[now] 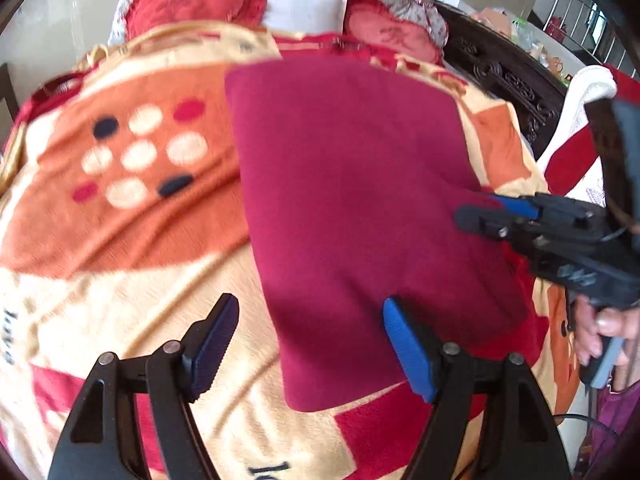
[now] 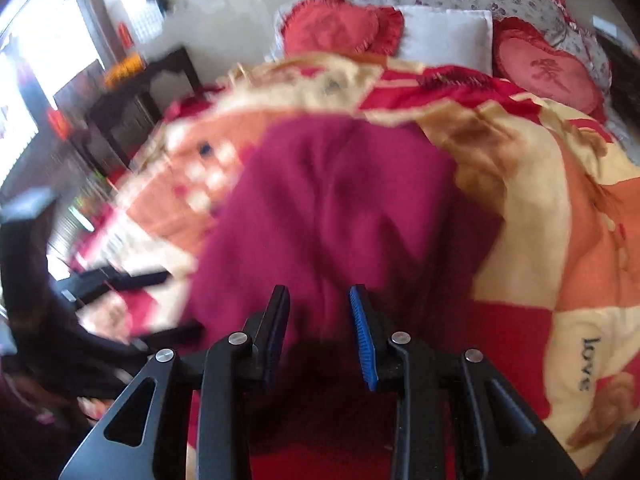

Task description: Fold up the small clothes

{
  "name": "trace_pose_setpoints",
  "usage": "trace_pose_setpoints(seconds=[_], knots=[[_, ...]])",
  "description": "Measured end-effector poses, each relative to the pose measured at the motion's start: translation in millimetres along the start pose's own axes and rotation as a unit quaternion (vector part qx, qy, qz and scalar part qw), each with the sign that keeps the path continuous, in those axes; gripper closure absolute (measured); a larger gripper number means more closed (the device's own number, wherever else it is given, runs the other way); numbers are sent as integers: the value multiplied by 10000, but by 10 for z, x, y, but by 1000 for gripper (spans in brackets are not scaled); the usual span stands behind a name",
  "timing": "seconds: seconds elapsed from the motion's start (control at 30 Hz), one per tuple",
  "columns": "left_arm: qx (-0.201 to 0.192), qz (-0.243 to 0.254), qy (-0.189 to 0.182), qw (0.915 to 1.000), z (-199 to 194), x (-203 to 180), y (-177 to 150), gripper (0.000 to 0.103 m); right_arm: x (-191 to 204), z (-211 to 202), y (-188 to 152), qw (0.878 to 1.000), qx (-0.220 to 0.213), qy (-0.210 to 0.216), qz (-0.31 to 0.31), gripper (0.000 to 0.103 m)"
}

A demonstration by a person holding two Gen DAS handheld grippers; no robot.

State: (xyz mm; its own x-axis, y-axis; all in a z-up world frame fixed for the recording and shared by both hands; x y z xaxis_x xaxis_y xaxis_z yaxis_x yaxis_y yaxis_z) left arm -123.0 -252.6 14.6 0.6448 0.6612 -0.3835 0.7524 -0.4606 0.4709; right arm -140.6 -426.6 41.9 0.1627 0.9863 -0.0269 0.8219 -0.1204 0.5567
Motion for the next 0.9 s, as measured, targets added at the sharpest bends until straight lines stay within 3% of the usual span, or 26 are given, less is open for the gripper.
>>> trace_pose_setpoints(seconds=[0.07, 0.17, 0.23, 0.33, 0.47, 0.5, 0.53, 0.7, 0.77, 0.83, 0.9], knots=[[111, -12, -71, 9999, 100, -49, -57, 25, -136, 164, -166, 9996, 135, -229, 16, 92], [29, 139, -51, 9999, 92, -106, -68, 25, -287, 122, -201, 9971, 190, 278, 690, 92], [58, 157, -34, 9999, 82, -125, -69, 25, -380, -12, -119, 9931, 0, 583, 1016, 91], [74, 104, -56, 9999, 101, -119, -74, 25, -611, -68, 49, 9848, -365, 325, 1665, 80], [81, 101, -20, 9999, 108, -140, -54, 25, -727, 228, 271, 9762, -129, 266, 2146, 79], [89, 110, -15, 9999, 110, -145, -48, 25, -706, 330, 336, 9770, -1, 291, 2114, 84], [95, 111, -17, 9999, 118, -157, -25, 25, -683, 357, 391, 9794, -2, 260, 2004, 102], [63, 135, -27, 9999, 155, -195, 42, 24, -584, 138, 652, 9885, -586, -425, 1329, 103], [90, 200, 26, 9998, 193, -227, 52, 21, -606, 238, 657, 9891, -564, -716, 1155, 103], [85, 231, 53, 9997, 212, -242, 54, 20, -646, 428, 563, 9888, -321, -702, 1275, 103], [85, 217, 55, 9997, 226, -222, 45, 20, -686, 439, 541, 9872, -383, -611, 1423, 103]])
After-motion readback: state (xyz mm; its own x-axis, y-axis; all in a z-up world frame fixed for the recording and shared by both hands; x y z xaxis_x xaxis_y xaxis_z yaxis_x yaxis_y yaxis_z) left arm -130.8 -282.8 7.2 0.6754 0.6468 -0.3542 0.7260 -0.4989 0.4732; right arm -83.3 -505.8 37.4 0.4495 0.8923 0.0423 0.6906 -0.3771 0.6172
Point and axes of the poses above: each gripper's, at about its wrist camera, not at the fingertips, and z roughly the way its jaws point, x to its left, y to its top, the point moved 5 cm from there along z, roughly the way its jaws point, and after that the axes turned 13 degrees about -y, right-handed, at the moved point
